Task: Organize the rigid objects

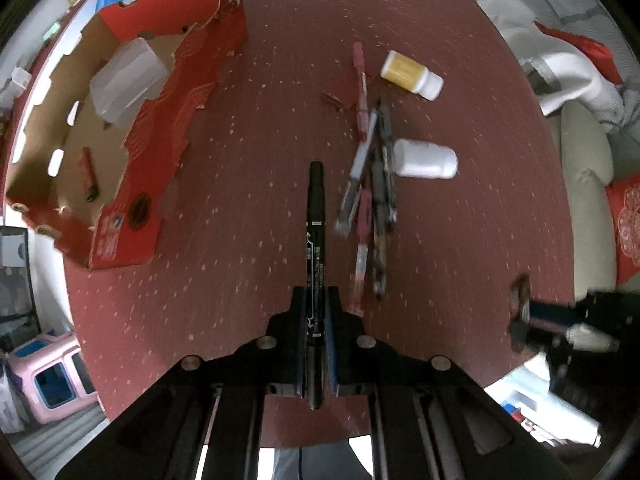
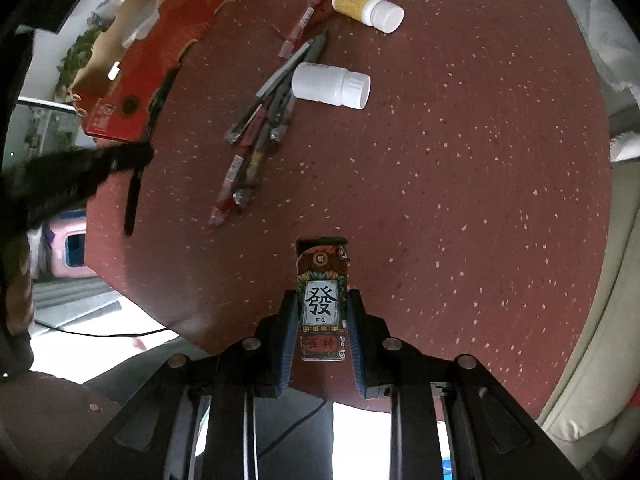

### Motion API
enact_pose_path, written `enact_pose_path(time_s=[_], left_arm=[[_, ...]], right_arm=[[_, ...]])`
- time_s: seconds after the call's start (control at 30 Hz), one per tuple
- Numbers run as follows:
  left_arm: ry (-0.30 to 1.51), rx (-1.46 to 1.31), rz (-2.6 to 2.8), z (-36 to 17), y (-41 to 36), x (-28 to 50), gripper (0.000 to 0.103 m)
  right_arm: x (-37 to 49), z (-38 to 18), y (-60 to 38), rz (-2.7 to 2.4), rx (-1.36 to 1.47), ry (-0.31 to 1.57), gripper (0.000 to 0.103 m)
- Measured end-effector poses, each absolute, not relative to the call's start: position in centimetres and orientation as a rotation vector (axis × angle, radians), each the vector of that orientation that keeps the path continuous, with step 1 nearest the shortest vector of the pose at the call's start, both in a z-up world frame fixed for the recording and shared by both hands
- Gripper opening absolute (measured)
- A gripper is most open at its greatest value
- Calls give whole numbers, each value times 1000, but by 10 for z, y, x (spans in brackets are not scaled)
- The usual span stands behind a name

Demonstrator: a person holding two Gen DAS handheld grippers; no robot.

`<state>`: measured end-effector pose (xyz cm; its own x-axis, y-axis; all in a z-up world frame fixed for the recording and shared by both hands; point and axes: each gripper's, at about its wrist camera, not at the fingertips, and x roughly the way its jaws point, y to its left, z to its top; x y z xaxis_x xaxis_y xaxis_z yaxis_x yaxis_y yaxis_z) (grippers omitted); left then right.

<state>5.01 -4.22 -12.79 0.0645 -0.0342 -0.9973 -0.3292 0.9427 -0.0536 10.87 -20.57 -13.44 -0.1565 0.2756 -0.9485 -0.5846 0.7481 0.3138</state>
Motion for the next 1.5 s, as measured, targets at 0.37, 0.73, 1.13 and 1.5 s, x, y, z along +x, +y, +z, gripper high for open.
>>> enact_pose_path(time_s=[0.37,0.73,1.13,1.5], left_arm=[[1401,-272,279,-92,-33,37,10],[1368,-294,311,-81,-21,33,10],[1361,-281,331,-76,-17,28,10],[1366,-281,357,-75,-13,18,10]], right_arm=[[106,-94,-208,759,-372,1368,25],[104,-79,-191,784,-409,1316,25],[103,-77,-184,800,-407,1307,25],[98,-80,-178,821,-407,1316,25]])
